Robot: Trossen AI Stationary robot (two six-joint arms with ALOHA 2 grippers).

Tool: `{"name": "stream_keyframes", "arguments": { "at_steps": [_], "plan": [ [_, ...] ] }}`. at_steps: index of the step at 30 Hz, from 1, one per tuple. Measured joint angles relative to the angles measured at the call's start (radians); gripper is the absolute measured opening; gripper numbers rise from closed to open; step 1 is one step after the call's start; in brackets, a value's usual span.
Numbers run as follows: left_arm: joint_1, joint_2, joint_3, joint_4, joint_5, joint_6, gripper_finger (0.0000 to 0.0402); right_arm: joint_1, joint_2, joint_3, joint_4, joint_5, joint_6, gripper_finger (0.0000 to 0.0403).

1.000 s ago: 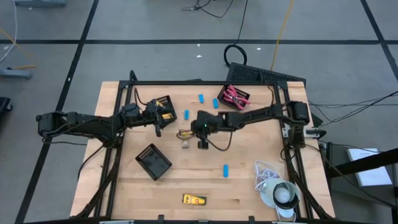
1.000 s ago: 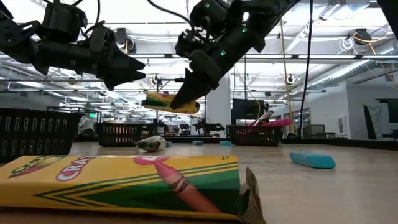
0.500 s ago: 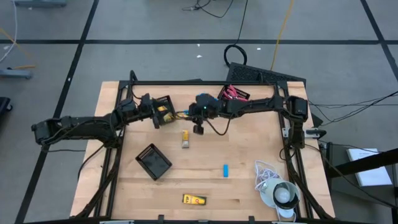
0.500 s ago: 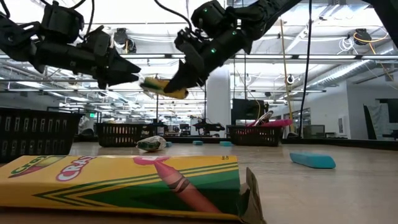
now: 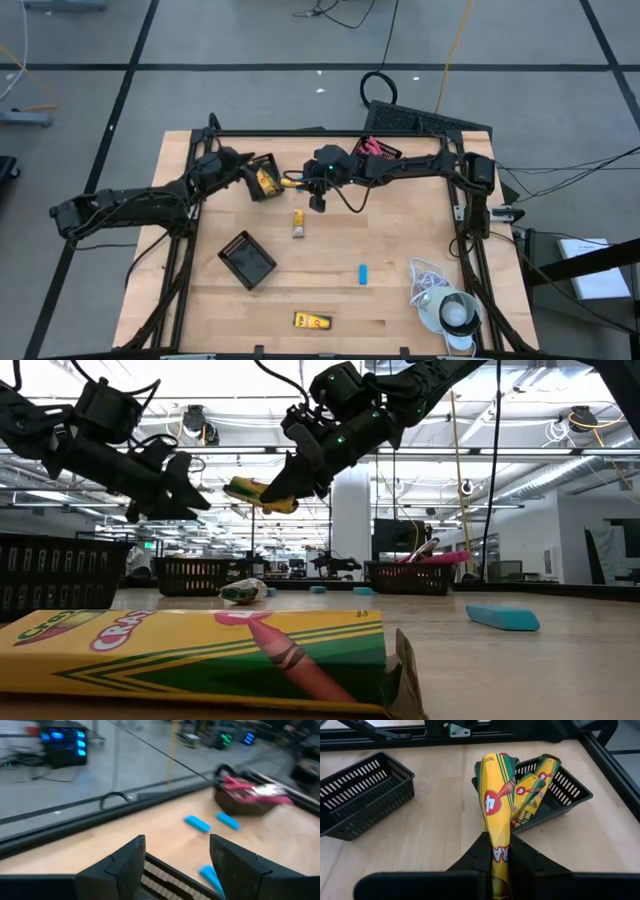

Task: Pick & Place School Supplies
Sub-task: Put the yellow crayon box into the middle black bin

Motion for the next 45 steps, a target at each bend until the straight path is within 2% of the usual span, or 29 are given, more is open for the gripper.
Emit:
{"name": "stream_keyframes", "arguments": {
  "at_steps": [4, 7, 10, 13, 15, 18, 24, 31, 39, 45],
  "plan": [
    [0.002, 0.000, 0.000, -0.002, -0.123, -0.028, 0.0224, 0.006, 0.000, 0.000, -0.003, 0.001, -0.007, 0.0023],
    [0.001, 0.000, 0.000, -0.014, -0.165, -0.049, 0.0198, 0.014, 0.000, 0.000, -0.003, 0.000, -0.015, 0.0023],
    [0.001, 0.000, 0.000, -0.026, -0.196, -0.064, 0.0135, 0.020, 0.000, 0.000, -0.004, 0.000, -0.019, 0.0023],
    [0.001, 0.000, 0.000, -0.034, -0.216, -0.078, 0.0044, 0.021, 0.000, 0.000, -0.010, 0.000, -0.019, 0.0023],
    [0.001, 0.000, 0.000, -0.043, -0.234, -0.080, 0.0014, 0.024, 0.000, 0.000, -0.019, 0.001, -0.019, 0.0023],
    [0.011, 0.000, 0.000, -0.091, -0.288, -0.091, 0.0006, 0.032, 0.000, 0.000, -0.028, 0.000, -0.020, 0.0023],
    [0.064, 0.002, 0.000, -0.225, -0.302, -0.135, 0.0003, 0.046, 0.000, 0.000, -0.045, -0.003, -0.031, 0.0023],
    [0.091, 0.087, 0.000, -0.255, -0.216, -0.158, 0.0002, 0.058, 0.000, 0.000, -0.069, -0.005, -0.047, 0.0023],
    [0.068, 0.264, 0.000, -0.189, -0.120, -0.184, 0.0001, 0.072, 0.000, 0.000, -0.091, -0.007, -0.059, 0.0023],
    [0.007, 0.310, 0.001, -0.118, -0.109, -0.210, 0.0001, 0.072, 0.000, 0.000, -0.099, -0.008, -0.061, 0.0023]
  ]
}}
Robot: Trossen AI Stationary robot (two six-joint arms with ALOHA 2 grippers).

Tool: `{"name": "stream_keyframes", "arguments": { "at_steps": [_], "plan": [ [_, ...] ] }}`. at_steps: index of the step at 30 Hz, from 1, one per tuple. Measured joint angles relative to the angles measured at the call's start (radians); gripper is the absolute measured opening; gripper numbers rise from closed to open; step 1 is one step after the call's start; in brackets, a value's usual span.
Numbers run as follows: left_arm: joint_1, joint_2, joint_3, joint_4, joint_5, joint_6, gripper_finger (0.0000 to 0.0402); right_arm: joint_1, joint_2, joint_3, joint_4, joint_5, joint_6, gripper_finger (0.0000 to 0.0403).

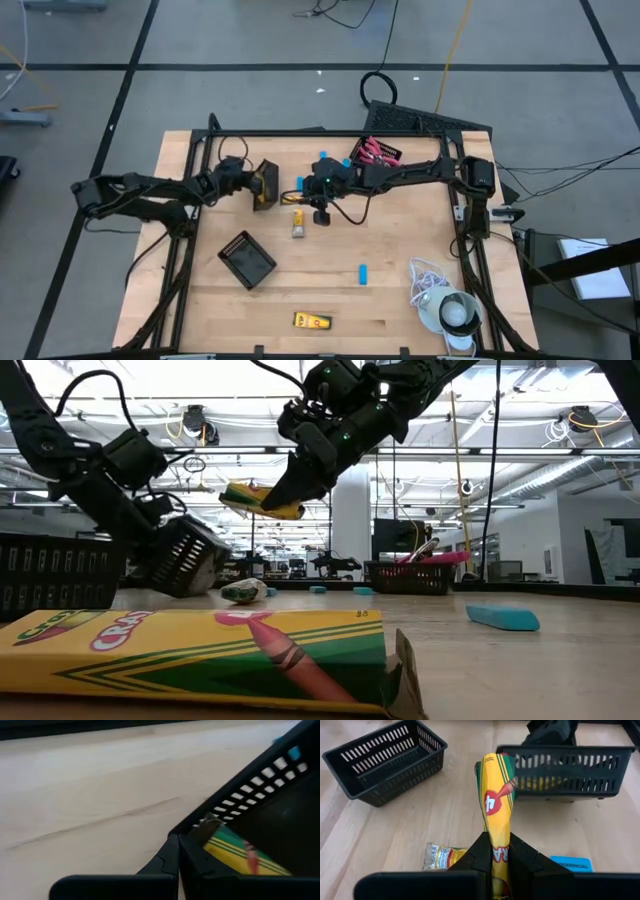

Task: Pick & Place School Supplies
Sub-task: Put the yellow crayon box into the middle black bin

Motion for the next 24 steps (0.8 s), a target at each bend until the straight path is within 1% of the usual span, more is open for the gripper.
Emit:
{"name": "stream_keyframes", "arguments": {
  "at_steps": [4, 8, 17, 20, 24],
  "plan": [
    [-0.025, -0.006, 0.002, 0.023, 0.000, -0.011, 0.0001, 0.000, 0.000, 0.000, -0.006, 0.000, 0.000, 0.0023],
    [-0.050, -0.006, 0.049, 0.011, 0.024, -0.007, 0.0000, 0.000, 0.000, 0.000, -0.008, 0.000, 0.000, 0.0023],
    [-0.133, -0.006, 0.277, -0.191, 0.021, 0.065, 0.0000, 0.000, 0.000, 0.000, -0.048, 0.000, 0.004, 0.0023],
    [-0.155, -0.006, 0.313, -0.208, 0.024, 0.077, 0.0000, 0.000, -0.002, -0.001, -0.069, 0.004, 0.004, 0.0023],
    [-0.157, -0.006, 0.317, -0.239, 0.019, 0.086, 0.0000, 0.000, -0.031, -0.016, -0.062, 0.006, 0.004, 0.0023]
  ]
}}
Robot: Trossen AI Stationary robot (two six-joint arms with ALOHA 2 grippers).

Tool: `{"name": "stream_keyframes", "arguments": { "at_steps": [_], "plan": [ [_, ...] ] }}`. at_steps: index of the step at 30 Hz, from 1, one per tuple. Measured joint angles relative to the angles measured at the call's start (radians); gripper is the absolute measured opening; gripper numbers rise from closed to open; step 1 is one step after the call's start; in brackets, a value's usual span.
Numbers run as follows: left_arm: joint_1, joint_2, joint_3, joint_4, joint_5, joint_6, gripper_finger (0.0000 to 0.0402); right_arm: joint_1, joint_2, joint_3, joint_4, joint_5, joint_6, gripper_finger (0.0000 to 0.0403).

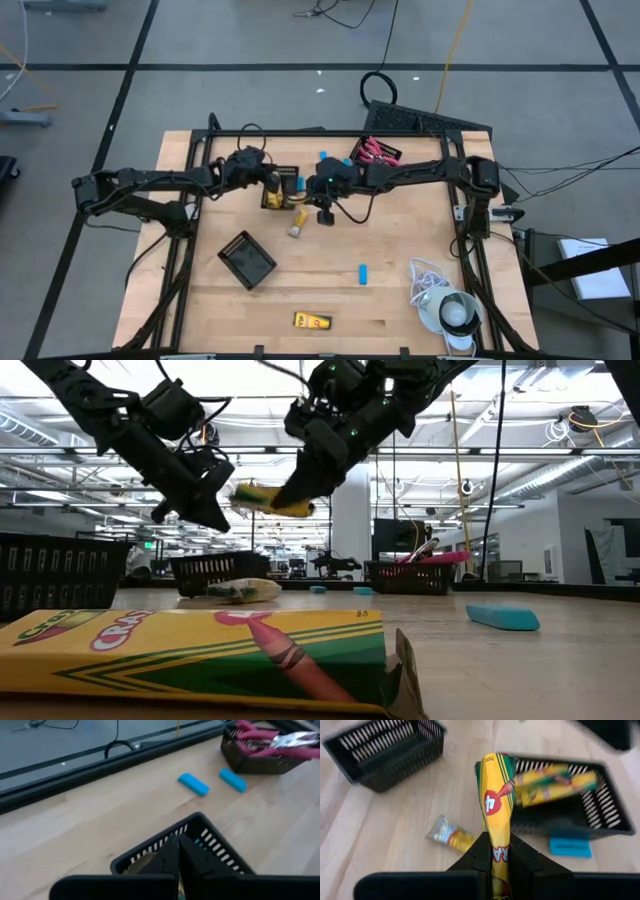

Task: Pick & Place School Supplies
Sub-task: Put the yellow crayon box into the middle black bin

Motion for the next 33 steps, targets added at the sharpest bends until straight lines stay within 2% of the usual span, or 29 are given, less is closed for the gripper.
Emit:
{"name": "stream_keyframes", "arguments": {
  "at_steps": [8, 14, 20, 24, 33],
  "plan": [
    [0.011, 0.009, -0.001, -0.008, 0.010, 0.030, 0.0000, -0.023, 0.001, -0.005, 0.079, -0.030, 0.005, 0.0023],
    [0.071, 0.010, -0.003, -0.237, -0.062, 0.021, 0.0000, -0.029, 0.010, -0.007, 0.054, -0.027, 0.011, 0.0023],
    [0.070, 0.008, -0.006, -0.321, -0.047, 0.015, 0.0000, -0.029, 0.010, -0.005, 0.039, -0.028, 0.011, 0.0023],
    [0.058, 0.041, -0.006, -0.282, 0.033, 0.010, 0.0000, -0.029, 0.010, -0.005, 0.034, -0.027, 0.010, 0.0023],
    [0.002, 0.137, -0.007, -0.135, 0.078, -0.013, 0.0000, -0.028, 0.010, -0.005, 0.034, -0.028, 0.011, 0.0023]
  ]
}}
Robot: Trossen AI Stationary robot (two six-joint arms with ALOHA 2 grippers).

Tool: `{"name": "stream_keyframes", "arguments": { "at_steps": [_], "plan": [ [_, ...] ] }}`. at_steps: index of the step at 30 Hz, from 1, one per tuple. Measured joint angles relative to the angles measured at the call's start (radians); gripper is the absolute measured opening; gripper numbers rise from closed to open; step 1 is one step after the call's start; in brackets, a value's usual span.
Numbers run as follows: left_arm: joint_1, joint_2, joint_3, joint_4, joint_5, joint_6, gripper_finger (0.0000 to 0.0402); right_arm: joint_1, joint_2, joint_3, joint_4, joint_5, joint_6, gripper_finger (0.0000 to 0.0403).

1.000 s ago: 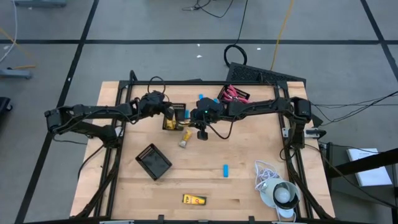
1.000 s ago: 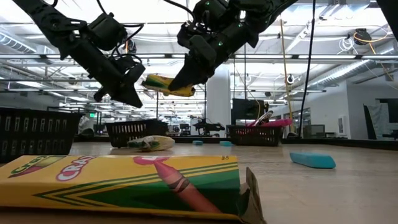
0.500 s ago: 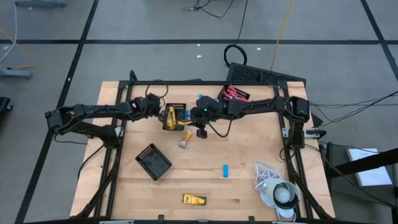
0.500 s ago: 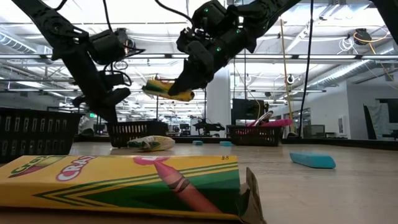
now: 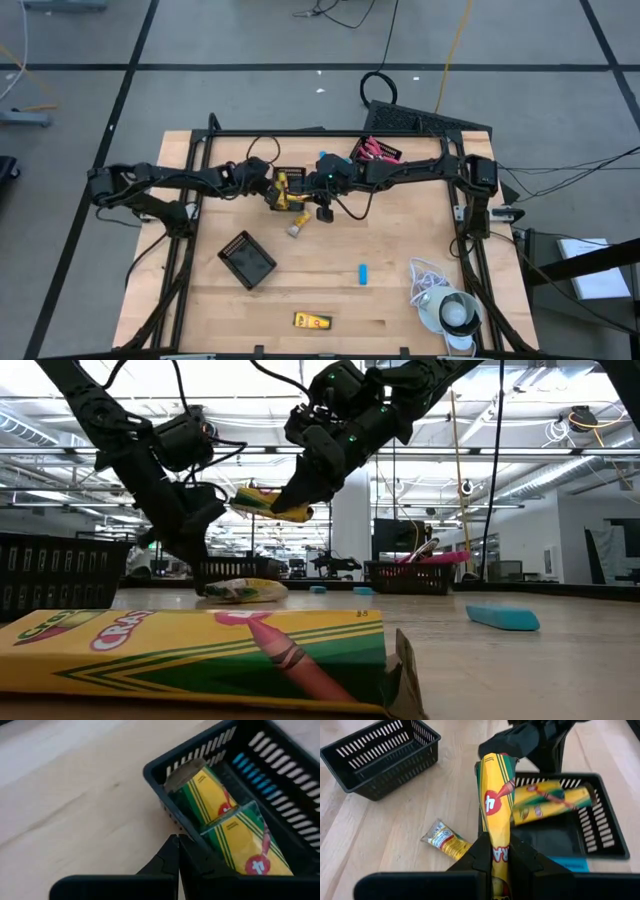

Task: Pick & Place School Supplies
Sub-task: Put the yellow crayon box into the middle black bin

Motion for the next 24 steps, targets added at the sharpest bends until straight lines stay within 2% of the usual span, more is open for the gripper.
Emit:
{"name": "stream_keyframes", "arguments": {
  "at_steps": [5, 13, 17, 24],
  "plan": [
    [-0.012, -0.008, 0.000, 0.048, -0.062, 0.022, 0.0000, 0.000, 0.000, 0.000, 0.000, 0.000, 0.000, 0.0023],
    [-0.023, -0.142, 0.000, 0.086, -0.079, 0.076, 0.0000, -0.015, 0.000, -0.005, -0.005, 0.001, 0.009, 0.0023],
    [-0.055, -0.188, 0.000, 0.131, -0.003, 0.095, 0.0000, -0.042, 0.000, -0.011, 0.002, 0.002, 0.013, 0.0023],
    [-0.084, -0.167, 0.000, 0.251, 0.079, 0.120, 0.0000, -0.081, 0.023, -0.013, 0.094, -0.051, 0.050, 0.0023]
  ]
}}
